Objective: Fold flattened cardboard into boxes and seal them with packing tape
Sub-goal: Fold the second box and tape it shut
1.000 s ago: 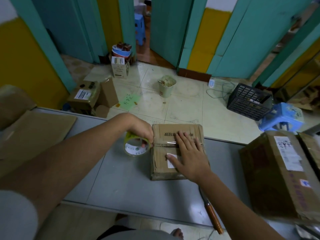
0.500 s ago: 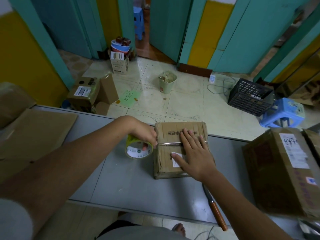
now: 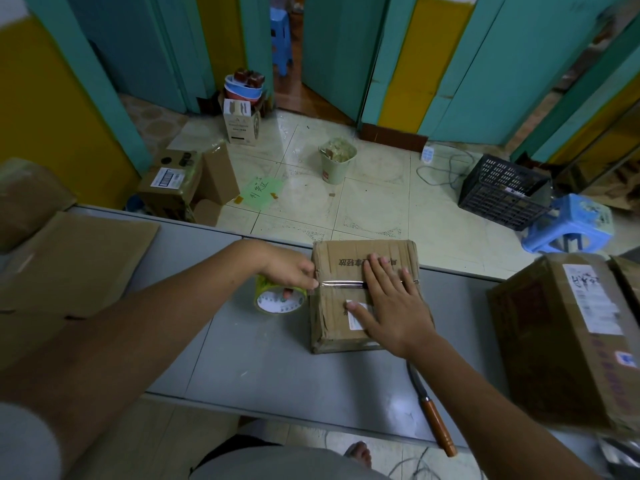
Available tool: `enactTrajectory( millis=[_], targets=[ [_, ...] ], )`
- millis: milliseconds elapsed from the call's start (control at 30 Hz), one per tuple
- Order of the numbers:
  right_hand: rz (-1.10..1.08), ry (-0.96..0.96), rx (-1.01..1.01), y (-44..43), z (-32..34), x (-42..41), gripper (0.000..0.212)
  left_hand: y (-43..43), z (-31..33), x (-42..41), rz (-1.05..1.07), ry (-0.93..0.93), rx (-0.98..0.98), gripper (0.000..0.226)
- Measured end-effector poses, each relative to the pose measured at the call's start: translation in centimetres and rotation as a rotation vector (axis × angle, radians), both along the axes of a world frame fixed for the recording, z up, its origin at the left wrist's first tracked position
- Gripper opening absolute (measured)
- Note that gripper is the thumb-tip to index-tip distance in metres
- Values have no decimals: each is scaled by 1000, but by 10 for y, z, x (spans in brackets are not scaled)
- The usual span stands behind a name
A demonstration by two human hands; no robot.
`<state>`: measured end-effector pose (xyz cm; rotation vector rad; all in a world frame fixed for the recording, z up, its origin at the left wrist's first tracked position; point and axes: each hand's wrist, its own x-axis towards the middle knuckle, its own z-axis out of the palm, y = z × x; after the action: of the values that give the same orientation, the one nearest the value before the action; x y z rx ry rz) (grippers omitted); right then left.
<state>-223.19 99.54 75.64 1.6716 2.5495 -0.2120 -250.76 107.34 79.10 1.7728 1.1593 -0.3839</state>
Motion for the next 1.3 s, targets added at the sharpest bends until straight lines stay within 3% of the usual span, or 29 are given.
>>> enactTrajectory(
  millis=[300,467,567,733,833,1133,1300],
  targets=[
    [6,-52,-61,0,4,-3,88,-24,-33,-27,302,-327,81,15],
    [25,-52,-62,1,7,-3,86,-37,-43,-35,443,-406,141,25],
    [20,8,-9,-2,8,1,77,-45,-43,-31,472,-412,240,42],
    [79,174,76,-10,13,6,64,-46,-39,-27,498,-434,285,18],
    [91,291,80,-16,16,7,57,-47,-37,-25,519,-423,309,15],
    [151,116,-46,-29,4,11,69,-45,-27,-21,473,-345,341,17],
    [106,214,-35,-23,10,10,65,-44,-26,-22,444,-341,341,19]
  ],
)
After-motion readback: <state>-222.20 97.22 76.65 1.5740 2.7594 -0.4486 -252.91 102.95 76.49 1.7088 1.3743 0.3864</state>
